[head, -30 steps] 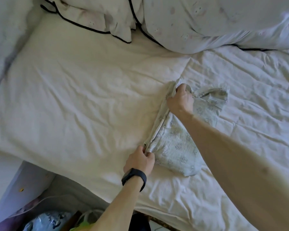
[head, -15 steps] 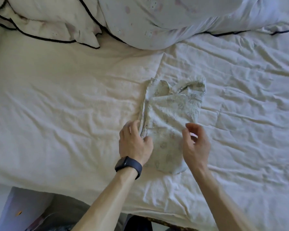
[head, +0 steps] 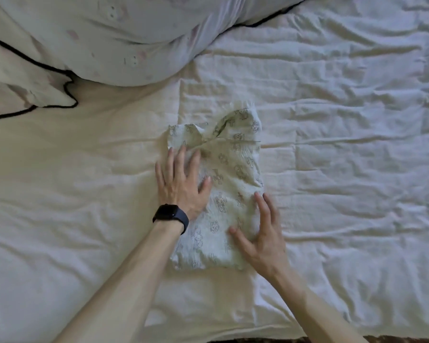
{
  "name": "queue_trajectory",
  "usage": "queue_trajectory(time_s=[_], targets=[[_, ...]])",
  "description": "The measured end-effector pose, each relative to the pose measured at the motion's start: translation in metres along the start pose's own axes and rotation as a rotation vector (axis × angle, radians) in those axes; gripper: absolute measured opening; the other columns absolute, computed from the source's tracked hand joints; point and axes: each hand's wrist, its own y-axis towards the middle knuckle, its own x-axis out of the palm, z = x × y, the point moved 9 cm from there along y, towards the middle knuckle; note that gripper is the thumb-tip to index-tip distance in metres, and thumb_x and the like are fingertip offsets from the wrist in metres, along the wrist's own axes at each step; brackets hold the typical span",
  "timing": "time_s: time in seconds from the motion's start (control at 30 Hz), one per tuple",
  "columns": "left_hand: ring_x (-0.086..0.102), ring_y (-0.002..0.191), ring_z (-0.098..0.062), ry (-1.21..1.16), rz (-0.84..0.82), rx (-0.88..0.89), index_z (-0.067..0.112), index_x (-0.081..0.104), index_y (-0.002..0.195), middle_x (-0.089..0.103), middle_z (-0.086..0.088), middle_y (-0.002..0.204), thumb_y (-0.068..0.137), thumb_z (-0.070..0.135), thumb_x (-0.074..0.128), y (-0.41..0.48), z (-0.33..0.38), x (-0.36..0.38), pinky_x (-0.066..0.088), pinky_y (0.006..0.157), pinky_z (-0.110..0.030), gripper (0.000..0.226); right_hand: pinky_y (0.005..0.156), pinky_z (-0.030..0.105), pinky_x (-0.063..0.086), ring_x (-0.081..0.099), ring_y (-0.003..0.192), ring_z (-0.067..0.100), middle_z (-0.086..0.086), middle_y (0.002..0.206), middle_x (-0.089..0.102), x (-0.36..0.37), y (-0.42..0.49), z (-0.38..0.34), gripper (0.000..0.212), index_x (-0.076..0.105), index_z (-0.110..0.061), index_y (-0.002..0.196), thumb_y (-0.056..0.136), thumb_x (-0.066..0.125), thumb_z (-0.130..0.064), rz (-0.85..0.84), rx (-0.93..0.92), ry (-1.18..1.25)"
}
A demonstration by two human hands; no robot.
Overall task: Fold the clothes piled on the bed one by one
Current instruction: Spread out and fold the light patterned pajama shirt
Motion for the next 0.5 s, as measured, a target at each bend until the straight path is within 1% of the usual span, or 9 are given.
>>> queue_trajectory(time_s=[0.07,0.1,0.13,0.17,0.23,0.3,0.37,0.43,0.5], targets=[[0.022,0.147,-0.031,-0.127,0.091,0.039,0.021,0.033,0.152,0.029,-0.011,0.158,0.087,0.06,0.05,0.028,0.022,-0.034,0.018,0.119,-0.053,0.078,0.112,0.03,0.041,0.039,0.143,0.001,-0.016,0.155,0.041,-0.005,0.005,0.01,0.087,0.024,-0.047,0.152,0.081,0.067,-0.073,-0.008,0.175,0.268],[0.026,0.145,-0.031,-0.181,0.084,0.086,0.022,0.031,0.152,0.03,-0.011,0.157,0.084,0.062,0.056,0.045,0.039,-0.046,0.022,0.117,-0.051,0.083,0.105,0.023,0.047,0.048,0.131,-0.009,-0.022,0.141,0.052,-0.008,0.01,0.012,0.079,0.034,-0.045,0.145,0.08,0.068,-0.073,-0.012,0.238,0.337],[0.028,0.144,-0.031,-0.213,0.046,0.129,0.024,0.027,0.154,0.029,-0.011,0.157,0.081,0.065,0.061,0.063,0.058,-0.052,0.024,0.117,-0.049,0.09,0.093,0.011,0.049,0.053,0.117,-0.016,-0.029,0.126,0.058,-0.012,0.016,0.014,0.067,0.041,-0.046,0.136,0.08,0.068,-0.072,-0.009,0.283,0.346],[0.029,0.144,-0.031,-0.224,-0.01,0.149,0.026,0.022,0.156,0.03,-0.009,0.158,0.078,0.067,0.065,0.083,0.075,-0.055,0.024,0.118,-0.048,0.097,0.081,0.006,0.047,0.055,0.106,-0.02,-0.033,0.113,0.059,-0.015,0.022,0.014,0.058,0.045,-0.048,0.128,0.081,0.068,-0.071,-0.015,0.315,0.331],[0.036,0.141,-0.03,-0.237,-0.152,0.124,0.028,0.022,0.156,0.039,-0.006,0.154,0.074,0.066,0.072,0.121,0.095,-0.053,0.027,0.116,-0.045,0.103,0.069,0.008,0.043,0.057,0.092,-0.018,-0.033,0.102,0.061,-0.017,0.033,0.014,0.045,0.048,-0.05,0.118,0.082,0.071,-0.065,-0.042,0.362,0.32],[0.046,0.133,-0.029,-0.254,-0.312,0.061,0.025,0.039,0.148,0.05,-0.003,0.146,0.075,0.062,0.076,0.145,0.099,-0.046,0.035,0.107,-0.039,0.09,0.072,0.011,0.043,0.059,0.092,-0.015,-0.028,0.105,0.065,-0.019,0.043,0.013,0.044,0.051,-0.049,0.116,0.081,0.071,-0.066,-0.033,0.37,0.381],[0.055,0.122,-0.025,-0.261,-0.383,0.032,0.023,0.052,0.136,0.057,-0.002,0.138,0.074,0.057,0.08,0.156,0.093,-0.044,0.041,0.093,-0.031,0.076,0.082,0.019,0.048,0.061,0.1,-0.007,-0.023,0.113,0.064,-0.031,0.062,0.008,0.048,0.056,-0.042,0.122,0.083,0.069,-0.066,0.037,0.324,0.414],[0.058,0.106,-0.021,-0.287,-0.356,0.054,0.029,0.058,0.117,0.062,0.001,0.123,0.072,0.055,0.082,0.154,0.09,-0.05,0.042,0.082,-0.028,0.058,0.089,0.026,0.052,0.061,0.105,-0.001,-0.016,0.122,0.062,-0.053,0.095,-0.004,0.046,0.057,-0.033,0.131,0.092,0.068,-0.053,0.103,0.234,0.405],[0.059,0.099,-0.018,-0.31,-0.3,0.108,0.033,0.057,0.101,0.064,0.007,0.11,0.071,0.057,0.082,0.146,0.096,-0.055,0.047,0.08,-0.031,0.045,0.087,0.026,0.054,0.061,0.105,0.003,-0.011,0.13,0.058,-0.074,0.138,-0.024,0.047,0.052,-0.033,0.14,0.096,0.068,-0.036,0.079,0.112,0.354]])
